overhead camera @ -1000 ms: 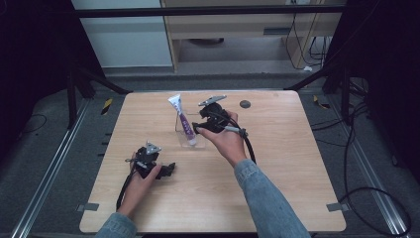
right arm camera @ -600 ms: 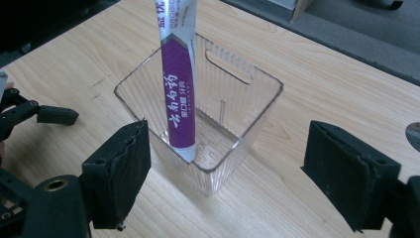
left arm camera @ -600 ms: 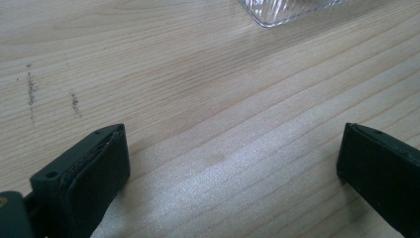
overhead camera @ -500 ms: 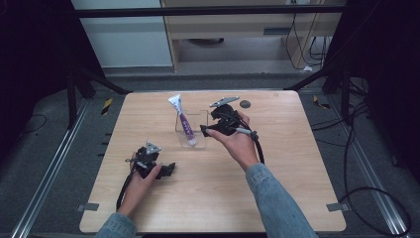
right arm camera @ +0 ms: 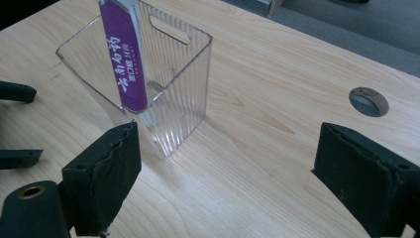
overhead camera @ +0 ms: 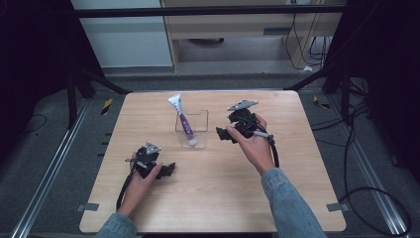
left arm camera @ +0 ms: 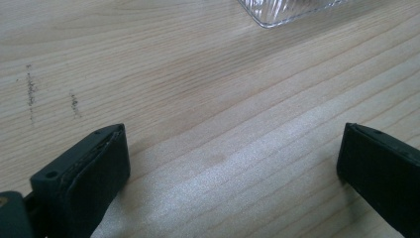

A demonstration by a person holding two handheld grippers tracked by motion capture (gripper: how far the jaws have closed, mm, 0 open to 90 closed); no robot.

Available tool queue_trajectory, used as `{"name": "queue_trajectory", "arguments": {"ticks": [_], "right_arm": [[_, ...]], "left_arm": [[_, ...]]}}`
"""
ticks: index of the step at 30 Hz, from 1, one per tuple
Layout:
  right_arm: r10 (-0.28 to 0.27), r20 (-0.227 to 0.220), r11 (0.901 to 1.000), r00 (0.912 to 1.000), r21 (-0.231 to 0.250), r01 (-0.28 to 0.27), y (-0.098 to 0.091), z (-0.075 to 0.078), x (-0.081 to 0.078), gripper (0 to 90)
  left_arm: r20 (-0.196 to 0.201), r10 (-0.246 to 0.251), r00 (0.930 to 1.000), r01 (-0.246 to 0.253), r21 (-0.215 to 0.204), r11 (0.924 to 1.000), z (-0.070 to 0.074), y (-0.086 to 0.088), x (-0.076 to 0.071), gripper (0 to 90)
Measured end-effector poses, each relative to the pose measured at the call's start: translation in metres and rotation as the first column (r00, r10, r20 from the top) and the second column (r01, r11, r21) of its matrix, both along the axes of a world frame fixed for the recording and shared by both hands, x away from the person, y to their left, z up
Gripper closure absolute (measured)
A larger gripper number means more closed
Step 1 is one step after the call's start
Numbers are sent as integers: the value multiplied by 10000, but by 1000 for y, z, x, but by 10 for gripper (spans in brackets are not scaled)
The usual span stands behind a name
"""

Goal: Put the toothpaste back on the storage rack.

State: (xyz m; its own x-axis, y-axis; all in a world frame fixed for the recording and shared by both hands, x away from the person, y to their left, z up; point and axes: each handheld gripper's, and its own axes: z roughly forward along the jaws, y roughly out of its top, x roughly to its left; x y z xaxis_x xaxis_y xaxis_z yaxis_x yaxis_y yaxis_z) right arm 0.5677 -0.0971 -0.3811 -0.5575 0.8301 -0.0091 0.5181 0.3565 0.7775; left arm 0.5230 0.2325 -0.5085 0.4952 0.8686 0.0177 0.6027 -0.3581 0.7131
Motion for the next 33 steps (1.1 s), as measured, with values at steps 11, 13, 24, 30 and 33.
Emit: {"name": "queue_trajectory", "arguments": {"ticks": [11,13,24,30,33], "right_arm": [[-343,150,9981,9993,-503,350,-27,-13,-1,134],[-439,65,9977,9990,-520,442,-31,-16,-1,133],[-1000,-20,9926,9950,-694,996,-63,-34,2,133],[-1354,-165,9880,9907,-772,1338,-79,-45,2,129],[-1412,-178,9872,9898,-769,1395,-83,-48,1,129]], "left_arm": [[-2,6,10000,-6,-9,10000,0,0,0,0],[-1,6,10000,-6,-10,10000,0,0,0,0],[-1,9,10000,-9,-15,10000,0,0,0,0],[-1,10,10000,-10,-17,10000,0,0,0,0],[-1,9,10000,-9,-16,10000,0,0,0,0]]}}
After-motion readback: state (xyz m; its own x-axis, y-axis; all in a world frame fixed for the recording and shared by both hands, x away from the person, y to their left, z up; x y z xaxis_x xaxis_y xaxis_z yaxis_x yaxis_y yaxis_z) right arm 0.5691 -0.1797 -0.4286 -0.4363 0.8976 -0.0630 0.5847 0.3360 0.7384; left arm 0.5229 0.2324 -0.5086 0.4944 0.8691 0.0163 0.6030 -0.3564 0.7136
